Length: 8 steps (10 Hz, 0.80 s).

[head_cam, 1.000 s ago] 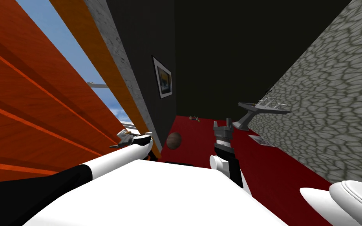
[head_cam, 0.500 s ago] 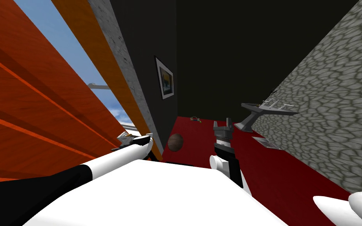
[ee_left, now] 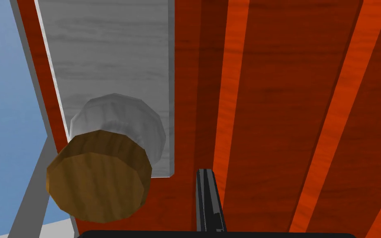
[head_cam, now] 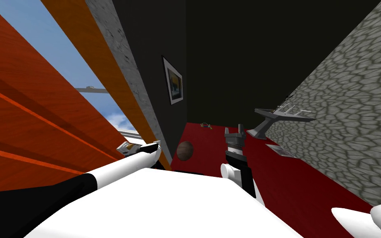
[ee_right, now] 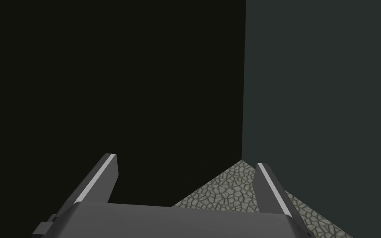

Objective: Push the door open

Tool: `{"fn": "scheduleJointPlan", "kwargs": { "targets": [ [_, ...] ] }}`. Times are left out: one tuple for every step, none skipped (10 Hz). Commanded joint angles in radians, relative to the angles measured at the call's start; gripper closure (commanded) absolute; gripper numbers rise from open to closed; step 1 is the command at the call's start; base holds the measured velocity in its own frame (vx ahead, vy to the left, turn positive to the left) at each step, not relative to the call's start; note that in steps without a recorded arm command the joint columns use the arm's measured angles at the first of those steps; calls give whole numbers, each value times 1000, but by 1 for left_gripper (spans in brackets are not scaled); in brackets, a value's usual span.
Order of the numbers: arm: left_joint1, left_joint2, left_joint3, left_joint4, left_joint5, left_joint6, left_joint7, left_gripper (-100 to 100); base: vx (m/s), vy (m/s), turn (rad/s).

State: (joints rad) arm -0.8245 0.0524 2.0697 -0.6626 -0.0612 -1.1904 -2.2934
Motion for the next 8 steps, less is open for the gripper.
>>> {"fn": "scheduleJointPlan", "kwargs": {
  "targets": [
    [-1,0,0,1,0,1,0,100,-2,-5,19],
    [-1,0,0,1,0,1,0,100,0,0,0],
    [-1,0,0,1,0,1,0,100,0,0,0],
    [-1,0,0,1,0,1,0,100,0,0,0],
    [5,8,-32,-3,5,-6,-3,-100,-113,-23,3],
    [6,13,-47,-4,7,-11,-4,-100,-138,-48,15],
    [7,18,-63,-6,11,-16,-7,-100,-125,-75,41],
    [7,18,-63,-6,11,-16,-7,-100,-67,-55,-36]
  ]
}}
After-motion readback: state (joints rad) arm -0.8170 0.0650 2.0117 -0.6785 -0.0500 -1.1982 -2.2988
